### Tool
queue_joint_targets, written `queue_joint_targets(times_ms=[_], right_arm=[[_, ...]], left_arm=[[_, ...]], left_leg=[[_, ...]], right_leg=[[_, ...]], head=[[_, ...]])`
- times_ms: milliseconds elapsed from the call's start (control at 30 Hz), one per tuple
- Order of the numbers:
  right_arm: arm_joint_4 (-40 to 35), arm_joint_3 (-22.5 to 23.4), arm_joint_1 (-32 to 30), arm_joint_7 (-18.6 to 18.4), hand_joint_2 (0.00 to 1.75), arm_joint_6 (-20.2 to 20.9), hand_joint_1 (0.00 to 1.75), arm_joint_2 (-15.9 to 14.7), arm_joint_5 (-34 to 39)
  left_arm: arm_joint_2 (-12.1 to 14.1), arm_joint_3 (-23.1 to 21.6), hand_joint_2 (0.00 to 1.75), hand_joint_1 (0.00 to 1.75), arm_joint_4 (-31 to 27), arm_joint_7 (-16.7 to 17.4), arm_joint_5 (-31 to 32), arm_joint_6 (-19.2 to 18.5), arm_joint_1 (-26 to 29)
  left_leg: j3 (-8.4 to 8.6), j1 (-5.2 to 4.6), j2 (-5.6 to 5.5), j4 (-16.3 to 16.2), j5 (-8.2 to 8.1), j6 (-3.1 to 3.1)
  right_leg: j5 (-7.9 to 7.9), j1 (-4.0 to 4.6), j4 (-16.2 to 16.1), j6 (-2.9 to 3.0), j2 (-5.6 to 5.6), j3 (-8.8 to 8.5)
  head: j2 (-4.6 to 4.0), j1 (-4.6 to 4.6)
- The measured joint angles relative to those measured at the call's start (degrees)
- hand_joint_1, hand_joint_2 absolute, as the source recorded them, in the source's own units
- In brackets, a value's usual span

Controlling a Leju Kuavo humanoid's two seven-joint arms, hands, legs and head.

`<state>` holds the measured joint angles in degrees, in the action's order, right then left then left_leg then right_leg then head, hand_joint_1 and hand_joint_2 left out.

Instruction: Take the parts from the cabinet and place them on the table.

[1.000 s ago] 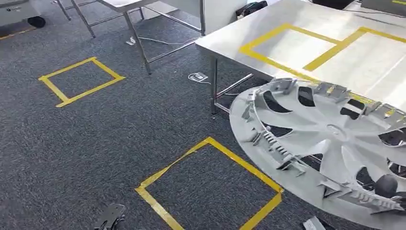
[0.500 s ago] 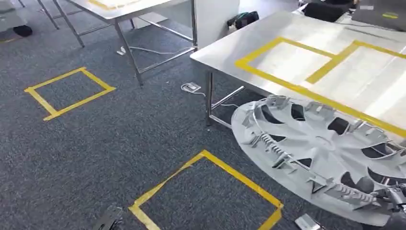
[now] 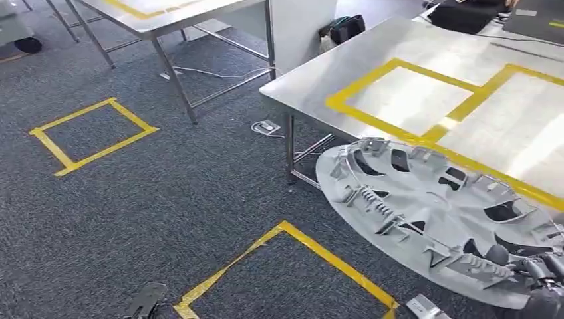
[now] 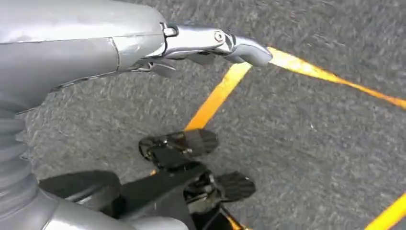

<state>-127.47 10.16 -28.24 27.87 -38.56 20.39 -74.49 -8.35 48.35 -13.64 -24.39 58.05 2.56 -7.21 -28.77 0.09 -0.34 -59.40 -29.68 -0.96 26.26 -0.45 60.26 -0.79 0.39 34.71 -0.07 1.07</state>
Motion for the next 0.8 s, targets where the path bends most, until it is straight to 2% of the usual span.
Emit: queue_joint_targets(times_ms=[33,67,100,133,167,200,233,267,300,333,367,400,433,467,500,533,567,600,633,667,700,733,767,800], right_arm=[[0.1,0.0,0.0,-0.1,1.75,0.0,1.75,0.0,-0.1],[0.2,0.0,0.1,-0.2,1.75,0.0,1.75,0.0,-0.2],[0.4,0.0,0.2,-0.3,1.75,0.0,1.75,0.0,-0.2],[0.5,0.0,0.2,-0.5,1.75,0.0,1.75,0.0,-0.1],[0.5,0.0,0.2,-0.5,1.75,0.0,1.75,0.0,-0.1],[0.6,0.0,0.2,-0.4,1.75,0.0,1.75,0.0,0.0],[0.7,0.1,0.2,-0.4,1.75,0.0,1.75,0.0,0.0],[0.8,0.1,0.2,-0.2,1.75,0.0,1.75,0.0,0.1],[0.9,0.1,0.2,-0.1,1.75,0.0,1.75,0.0,0.2],[0.9,0.1,0.2,-0.1,1.75,0.0,1.75,0.0,0.3],[1.0,0.1,0.4,0.0,1.75,0.0,1.75,0.0,0.4],[1.0,0.1,0.4,0.0,1.75,0.0,1.75,0.1,0.5],[1.0,0.1,0.4,0.2,1.75,0.0,1.75,0.1,0.6],[1.0,0.2,0.2,0.2,1.75,0.0,1.75,0.1,0.7],[1.0,0.3,0.3,0.3,1.75,0.0,1.75,0.1,0.7],[1.1,0.4,0.4,0.3,1.75,0.0,1.75,0.1,0.7],[1.2,0.4,0.6,0.4,1.75,0.0,1.75,0.1,0.7],[1.2,0.4,0.7,0.4,1.75,0.0,1.75,0.1,0.8],[1.2,0.4,0.7,0.4,1.75,0.0,1.75,0.1,0.8],[1.3,0.4,0.7,0.4,1.75,0.0,1.75,0.1,0.9],[1.3,0.4,0.7,0.4,1.75,0.0,1.75,0.1,0.9],[1.4,0.4,0.7,0.4,1.75,0.0,1.75,0.1,0.9],[1.4,0.5,0.7,0.4,1.75,0.0,1.75,0.1,0.9],[1.4,0.5,0.8,0.4,1.75,0.0,1.75,0.1,0.9]], left_arm=[[0.0,0.0,1.75,0.00,0.0,0.0,0.0,0.0,0.0],[0.0,0.0,1.75,0.00,0.0,0.0,0.0,0.0,-0.1],[0.0,0.0,1.75,0.00,0.0,0.0,-0.1,0.0,0.0],[0.0,0.0,1.75,0.00,0.0,0.0,-0.1,0.0,0.2],[0.0,0.0,1.75,0.00,0.0,0.0,-0.1,0.0,0.3],[0.0,0.0,1.75,0.00,0.0,0.0,-0.1,0.0,0.4],[0.0,0.0,1.75,0.00,0.0,0.0,-0.1,0.0,0.4],[0.0,0.0,1.75,0.00,0.0,0.0,-0.1,0.0,0.4],[0.1,0.0,1.75,0.00,0.0,0.0,-0.1,0.1,0.4],[0.1,0.0,1.75,0.00,0.0,0.0,-0.1,0.1,0.5],[0.1,0.0,1.75,0.00,0.0,0.0,-0.1,0.1,0.7],[0.1,0.0,1.75,0.00,0.0,0.0,-0.1,0.1,0.7],[0.1,0.0,1.75,0.00,0.0,0.0,-0.2,0.1,0.7],[0.1,-0.1,1.75,0.00,0.0,0.0,-0.2,0.1,0.5],[-0.3,-0.1,1.75,0.00,0.0,0.0,-0.2,0.2,0.3],[-0.2,-0.1,1.75,0.00,0.0,0.0,-0.2,0.2,0.2],[-0.1,-0.1,1.75,0.00,0.0,0.0,-0.2,0.2,0.2],[0.0,-0.1,1.75,0.00,0.0,0.0,-0.3,0.2,0.2],[0.0,-0.1,1.75,0.00,0.0,0.0,-0.3,0.3,0.3],[0.0,-0.1,1.75,0.00,0.0,0.0,-0.3,0.3,0.3],[0.0,-0.1,1.75,0.00,0.0,0.0,-0.3,0.2,0.3],[0.0,-0.1,1.75,0.00,0.0,0.0,-0.3,0.2,0.3],[-0.1,-0.1,1.75,0.00,0.0,0.0,-0.3,0.2,0.3],[-0.1,-0.1,1.75,0.00,0.0,0.0,-0.4,0.2,0.3]], left_leg=[[-1.68,-0.06,0.01,-3.2,1.08,-0.27],[-4.52,-0.03,0.01,-7.3,0.99,-0.49],[-7.51,0.05,0.01,-11.2,-0.30,-0.67],[-10.38,0.07,0.01,-14.4,-2.46,-0.78],[-12.46,0.07,0.01,-16.0,-4.37,-0.81],[-13.62,0.07,0.00,-15.7,-4.87,-0.78],[-13.82,0.07,0.00,-14.0,-4.28,-0.71],[-13.29,0.06,-0.11,-10.8,-2.19,-0.67],[-12.50,0.07,-0.53,-7.0,1.36,-0.75],[-11.85,0.23,-1.76,-3.2,6.59,-0.91],[-12.28,0.41,-2.74,1.0,8.20,-0.79],[-11.62,0.17,-2.59,0.3,7.56,-0.51],[-11.35,0.12,-2.54,0.8,7.27,-0.08],[-10.77,0.14,-1.84,1.2,7.09,0.27],[-9.54,0.30,-1.10,1.3,8.04,0.76],[-8.80,0.27,-0.73,1.3,7.71,1.16],[-8.15,0.19,-0.37,1.3,7.12,1.46],[-7.59,0.03,0.24,1.3,6.42,1.61],[-6.88,-0.14,0.71,1.3,5.65,1.83],[-6.01,-0.25,1.09,1.3,4.83,2.00],[-5.05,-0.33,1.33,1.3,4.07,2.12],[-3.90,-0.44,1.64,1.3,3.25,2.17],[-2.61,-0.55,2.05,1.3,2.34,2.24],[-1.25,-0.70,2.52,1.3,1.39,2.27]], right_leg=[[0.31,-0.03,-0.4,0.42,0.03,-0.68],[0.67,-0.04,-0.8,0.70,0.05,-1.31],[1.05,-0.04,-1.1,0.88,0.21,-1.92],[1.56,-0.05,-1.3,0.92,0.53,-2.68],[2.17,-0.07,-1.5,0.90,1.04,-3.57],[2.86,-0.11,-1.5,0.82,1.55,-4.51],[3.60,-0.16,-1.5,0.77,2.09,-5.58],[4.47,-0.26,-1.5,0.58,2.69,-6.77],[5.30,-0.42,-1.5,0.25,3.24,-7.84],[6.09,-0.52,-1.7,0.02,3.65,-7.77],[7.02,-0.33,-1.0,-0.23,4.57,-9.13],[7.99,-0.25,-1.7,-0.63,5.15,-8.78],[7.67,-0.43,-1.8,-0.92,5.61,-10.67],[6.96,-0.39,-2.0,-1.31,5.42,-10.89],[7.42,-0.35,-2.4,-1.63,5.07,-10.91],[6.88,-0.16,0.5,-1.85,2.49,-9.97],[6.27,-0.07,4.8,-1.99,0.73,-7.48],[7.07,-0.04,9.7,-2.08,0.07,-3.99],[9.62,-0.02,13.0,-2.12,-0.05,-1.08],[12.86,0.06,14.6,-2.06,-0.04,1.07],[15.03,0.14,14.5,-2.03,-0.04,2.32],[15.59,0.27,13.1,-1.79,-0.07,2.89],[14.18,0.49,10.4,-1.40,-0.20,2.93],[10.36,0.71,6.6,-0.84,-0.79,2.61]], head=[[0.00,0.09],[0.00,-0.13],[0.00,-0.04],[0.00,-0.07],[0.00,-0.11],[0.00,-0.06],[0.00,-0.11],[0.00,-0.04],[0.00,-0.09],[0.00,-0.13],[0.00,-0.56],[0.00,-0.66],[0.00,-0.70],[0.02,-0.70],[0.00,-0.68],[-0.02,-0.24],[0.00,0.07],[0.00,-0.11],[0.02,-0.13],[0.02,-0.15],[0.00,0.02],[0.02,-0.02],[0.02,0.07],[0.02,0.04]])
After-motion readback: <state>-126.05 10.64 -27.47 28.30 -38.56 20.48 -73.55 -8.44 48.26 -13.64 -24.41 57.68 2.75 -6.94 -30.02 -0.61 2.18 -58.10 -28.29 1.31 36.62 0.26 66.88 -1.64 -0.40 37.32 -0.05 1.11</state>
